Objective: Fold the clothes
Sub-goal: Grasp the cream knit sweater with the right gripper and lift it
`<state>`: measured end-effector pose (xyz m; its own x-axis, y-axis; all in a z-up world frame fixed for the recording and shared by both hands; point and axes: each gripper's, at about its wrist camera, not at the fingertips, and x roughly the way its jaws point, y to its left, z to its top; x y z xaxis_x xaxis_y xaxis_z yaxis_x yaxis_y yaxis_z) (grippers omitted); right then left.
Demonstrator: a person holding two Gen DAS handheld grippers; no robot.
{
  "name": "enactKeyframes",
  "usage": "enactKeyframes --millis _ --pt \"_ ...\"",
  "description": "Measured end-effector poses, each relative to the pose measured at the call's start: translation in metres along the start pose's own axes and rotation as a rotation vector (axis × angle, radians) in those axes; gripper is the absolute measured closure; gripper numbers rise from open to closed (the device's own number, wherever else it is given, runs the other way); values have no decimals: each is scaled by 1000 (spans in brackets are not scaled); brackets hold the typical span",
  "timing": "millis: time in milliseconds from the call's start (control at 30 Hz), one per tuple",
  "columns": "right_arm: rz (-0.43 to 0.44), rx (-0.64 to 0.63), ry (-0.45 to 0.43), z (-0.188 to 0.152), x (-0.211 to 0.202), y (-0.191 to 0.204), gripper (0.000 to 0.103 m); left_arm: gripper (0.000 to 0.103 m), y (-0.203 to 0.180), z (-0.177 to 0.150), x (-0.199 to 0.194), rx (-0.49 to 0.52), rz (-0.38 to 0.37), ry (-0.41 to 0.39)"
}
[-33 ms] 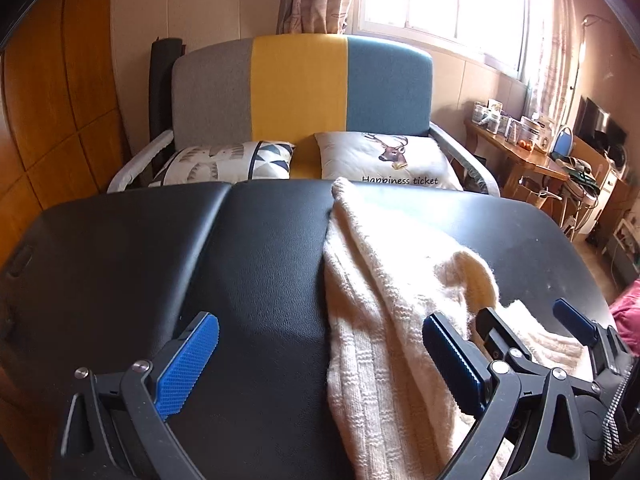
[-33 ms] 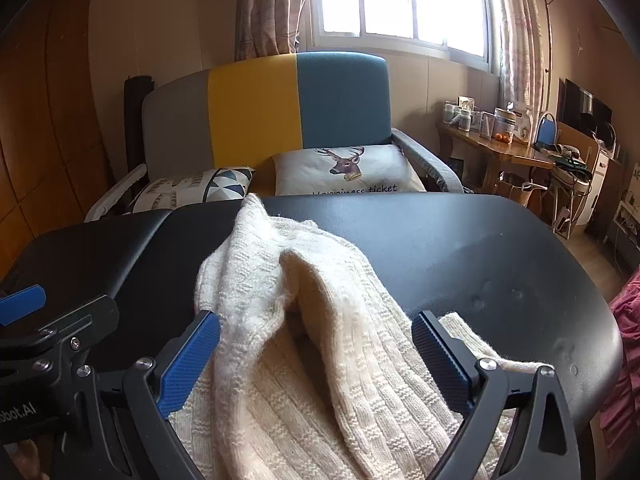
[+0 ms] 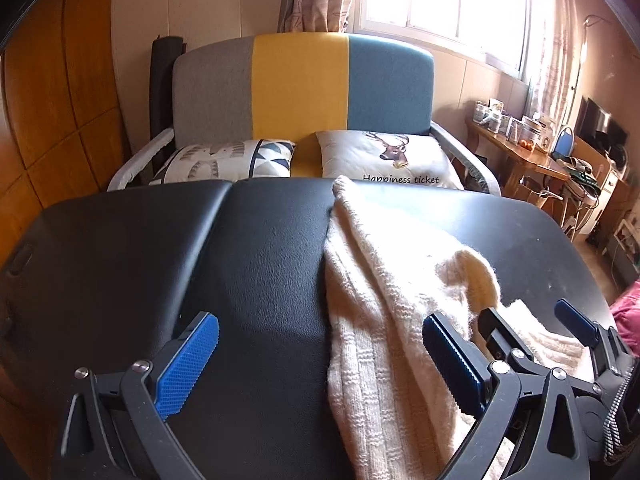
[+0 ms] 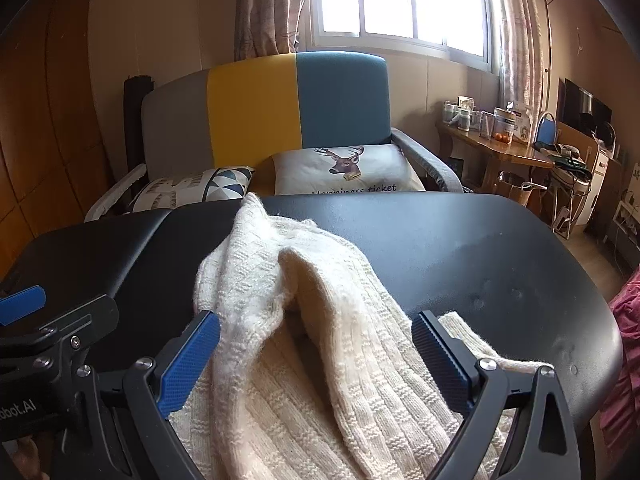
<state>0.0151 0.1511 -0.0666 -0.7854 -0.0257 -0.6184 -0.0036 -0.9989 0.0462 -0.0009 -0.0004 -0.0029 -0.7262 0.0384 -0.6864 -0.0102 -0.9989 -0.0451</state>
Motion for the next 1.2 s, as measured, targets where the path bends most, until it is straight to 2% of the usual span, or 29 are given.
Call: enactKeyframes --millis 333,400,433,467,533,700,833,1033,1100,1200 --pt "-1 -6 62 -8 7 -4 4 0 3 -8 16 -9 -76 66" --pt "16 -16 95 -12 12 -7 8 0 5 -15 22 -26 -122 104" --pt "40 -10 115 -14 13 -13 19 0 7 -20 26 -39 -155 131" --pt "86 19 137 -15 12 -22 24 0 9 -24 31 -51 -188 159" --pt "214 108 191 -22 10 -49 24 0 12 -34 39 -77 -253 213" --pt "350 329 297 -54 -15 -133 24 0 20 -58 61 -142 -417 350" --pt "305 430 340 -86 -34 -184 23 0 8 -62 57 -107 -478 372" --pt "207 430 419 -121 -13 -206 23 0 -47 -65 59 88 -502 389" --pt "219 385 449 -129 -5 -200 23 0 -58 -72 58 154 -460 368" --pt "197 306 448 -133 -6 -191 22 0 -58 -77 73 180 -418 396"
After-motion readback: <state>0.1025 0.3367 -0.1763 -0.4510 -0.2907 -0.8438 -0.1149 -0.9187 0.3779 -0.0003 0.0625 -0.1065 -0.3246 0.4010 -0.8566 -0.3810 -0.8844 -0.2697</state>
